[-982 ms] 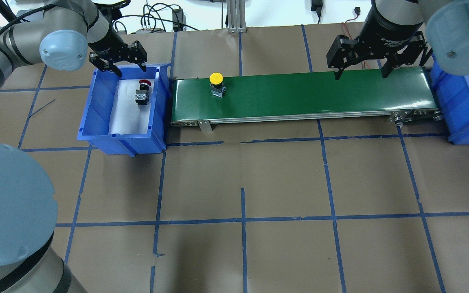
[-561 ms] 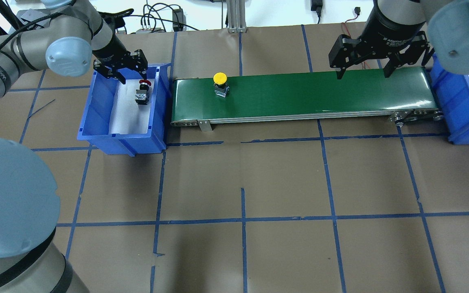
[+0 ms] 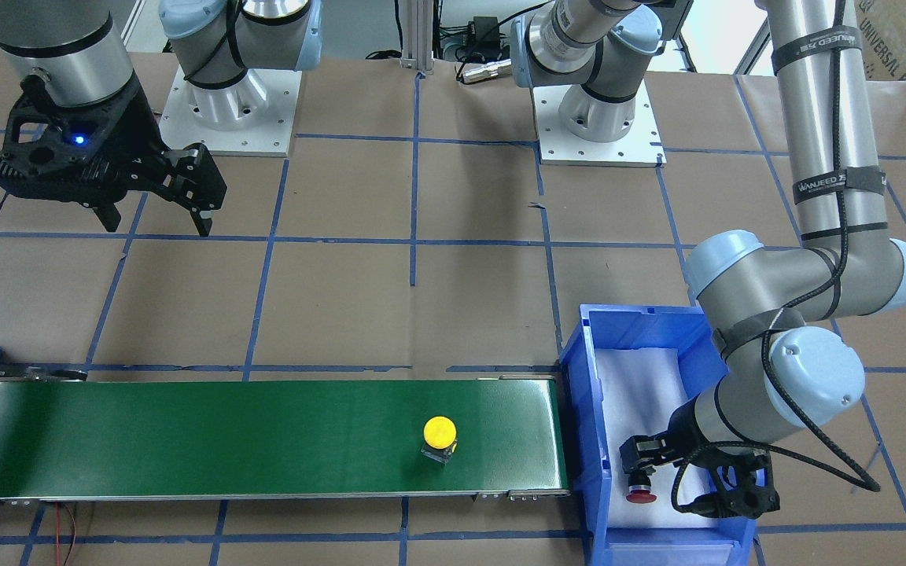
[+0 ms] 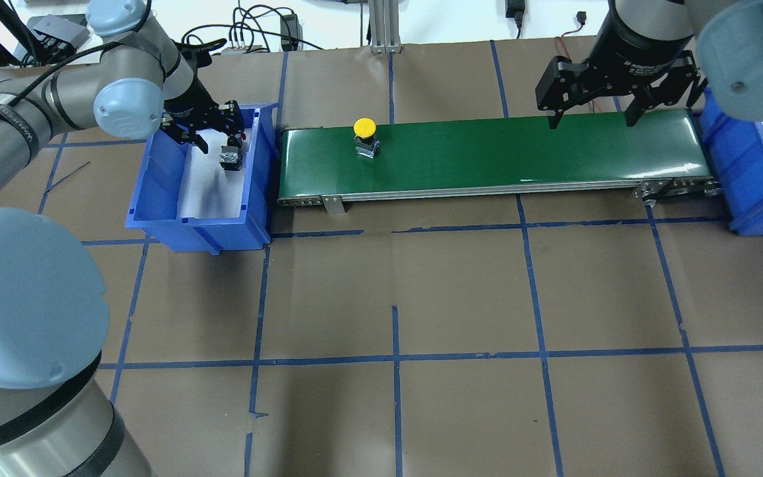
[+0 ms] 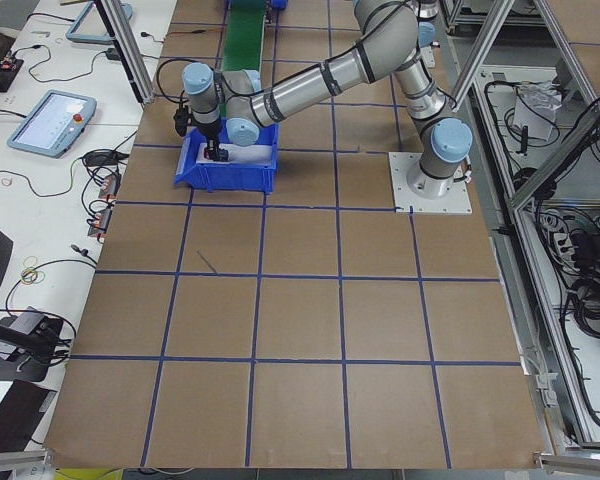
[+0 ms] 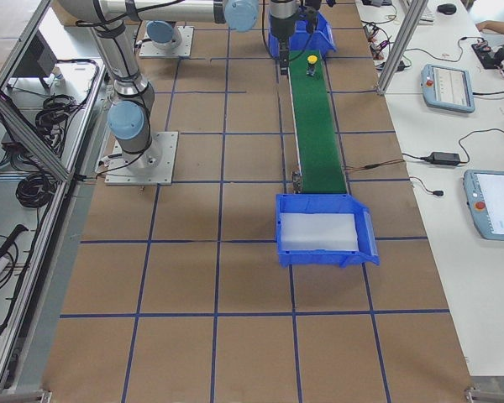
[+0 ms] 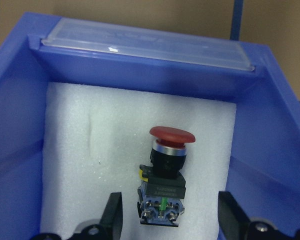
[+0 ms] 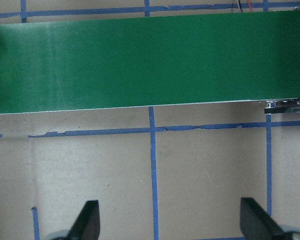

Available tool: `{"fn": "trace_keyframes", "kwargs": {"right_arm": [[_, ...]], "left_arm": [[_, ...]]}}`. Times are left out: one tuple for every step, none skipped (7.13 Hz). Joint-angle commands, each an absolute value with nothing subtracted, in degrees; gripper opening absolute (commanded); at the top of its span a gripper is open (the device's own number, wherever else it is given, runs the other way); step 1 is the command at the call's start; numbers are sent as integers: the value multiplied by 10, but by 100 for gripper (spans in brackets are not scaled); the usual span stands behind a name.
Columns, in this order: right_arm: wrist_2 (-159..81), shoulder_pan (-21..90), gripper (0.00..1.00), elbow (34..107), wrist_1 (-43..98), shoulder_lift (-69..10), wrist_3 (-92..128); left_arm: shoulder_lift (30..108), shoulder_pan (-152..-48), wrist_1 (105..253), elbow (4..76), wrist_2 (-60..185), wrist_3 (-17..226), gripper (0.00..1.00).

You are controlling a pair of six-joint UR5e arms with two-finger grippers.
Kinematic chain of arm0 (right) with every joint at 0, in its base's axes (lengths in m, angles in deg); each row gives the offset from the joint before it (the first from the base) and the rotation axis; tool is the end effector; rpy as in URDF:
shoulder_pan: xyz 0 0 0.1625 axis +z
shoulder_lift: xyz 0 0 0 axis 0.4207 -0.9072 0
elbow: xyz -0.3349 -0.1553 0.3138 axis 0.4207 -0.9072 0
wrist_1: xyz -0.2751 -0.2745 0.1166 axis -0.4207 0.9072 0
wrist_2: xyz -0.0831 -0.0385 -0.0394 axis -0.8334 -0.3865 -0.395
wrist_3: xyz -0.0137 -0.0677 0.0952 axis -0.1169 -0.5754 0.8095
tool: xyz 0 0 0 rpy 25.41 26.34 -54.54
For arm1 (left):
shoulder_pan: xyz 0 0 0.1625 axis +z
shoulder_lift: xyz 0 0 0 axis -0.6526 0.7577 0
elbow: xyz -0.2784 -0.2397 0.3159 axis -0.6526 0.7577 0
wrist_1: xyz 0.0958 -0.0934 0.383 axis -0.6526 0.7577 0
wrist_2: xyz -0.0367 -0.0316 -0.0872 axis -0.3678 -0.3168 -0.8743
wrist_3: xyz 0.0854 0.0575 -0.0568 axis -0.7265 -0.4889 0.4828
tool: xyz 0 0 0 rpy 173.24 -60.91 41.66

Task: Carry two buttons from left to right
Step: 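Lower the left gripper and grasp the red mushroom button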

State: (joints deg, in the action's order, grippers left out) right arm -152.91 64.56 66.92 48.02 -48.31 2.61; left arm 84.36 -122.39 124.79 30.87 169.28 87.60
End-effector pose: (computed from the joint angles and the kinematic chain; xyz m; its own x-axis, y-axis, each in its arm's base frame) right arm 0.1259 -0.5073 0.5346 -0.9993 0.0332 0.0172 0.0312 0.9937 -0.1076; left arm -0.0368 -0.7346 0.2698 -0.9905 -0.1096 0.0825 -0.1115 0.9936 -0.0192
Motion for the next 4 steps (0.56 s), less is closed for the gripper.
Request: {"fn": "trace_keyframes", "kwargs": {"right_arm": [[-1528,646,100,669,480,-483,26],[-1527,648,100,669,481,-483,26],[-1527,647,100,669,481,-483,26],[-1527,647,100,669,480,-483,26]], "left_arm": [[847,-1224,1245,314,1695,878,72],[850,-1224,1241,316,1695,878,72],[853,-1224,1235,315,1695,878,72],[855,-1224,1232,316,1695,878,72]]}}
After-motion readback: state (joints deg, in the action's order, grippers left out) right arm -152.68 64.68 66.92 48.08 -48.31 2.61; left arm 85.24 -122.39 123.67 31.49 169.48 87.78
